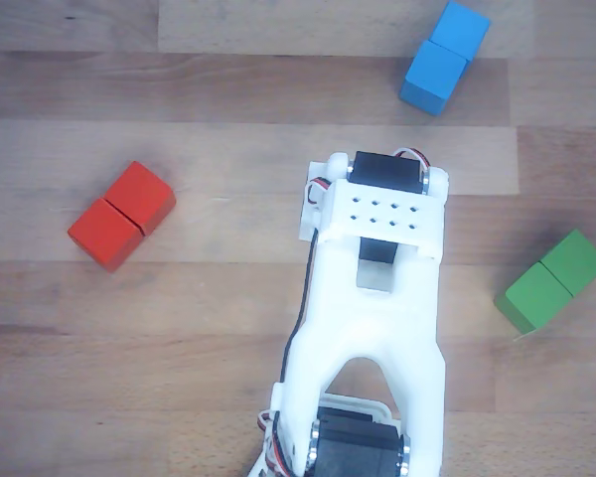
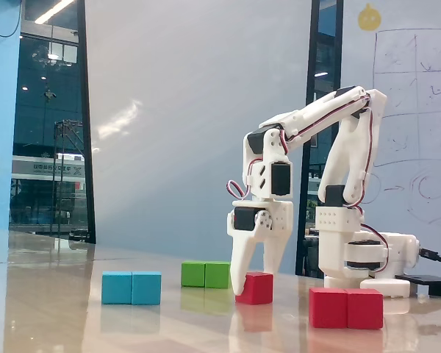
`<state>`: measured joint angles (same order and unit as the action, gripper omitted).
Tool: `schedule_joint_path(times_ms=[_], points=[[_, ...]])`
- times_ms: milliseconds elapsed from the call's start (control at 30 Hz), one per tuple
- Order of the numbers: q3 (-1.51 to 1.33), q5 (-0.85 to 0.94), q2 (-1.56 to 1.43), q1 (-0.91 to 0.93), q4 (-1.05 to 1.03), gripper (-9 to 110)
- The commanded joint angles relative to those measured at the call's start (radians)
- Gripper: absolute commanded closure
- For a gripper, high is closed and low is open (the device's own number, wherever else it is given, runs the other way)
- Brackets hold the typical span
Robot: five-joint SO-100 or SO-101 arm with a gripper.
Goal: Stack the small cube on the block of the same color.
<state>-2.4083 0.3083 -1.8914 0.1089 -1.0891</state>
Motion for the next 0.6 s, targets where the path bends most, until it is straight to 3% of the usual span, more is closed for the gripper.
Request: schedule_joint_path(times_ms=[0, 567], points=[[0.011, 0.009, -0.049, 0.008, 0.011, 87], [0.018, 0.011, -0.087, 0.009, 0.012, 91]])
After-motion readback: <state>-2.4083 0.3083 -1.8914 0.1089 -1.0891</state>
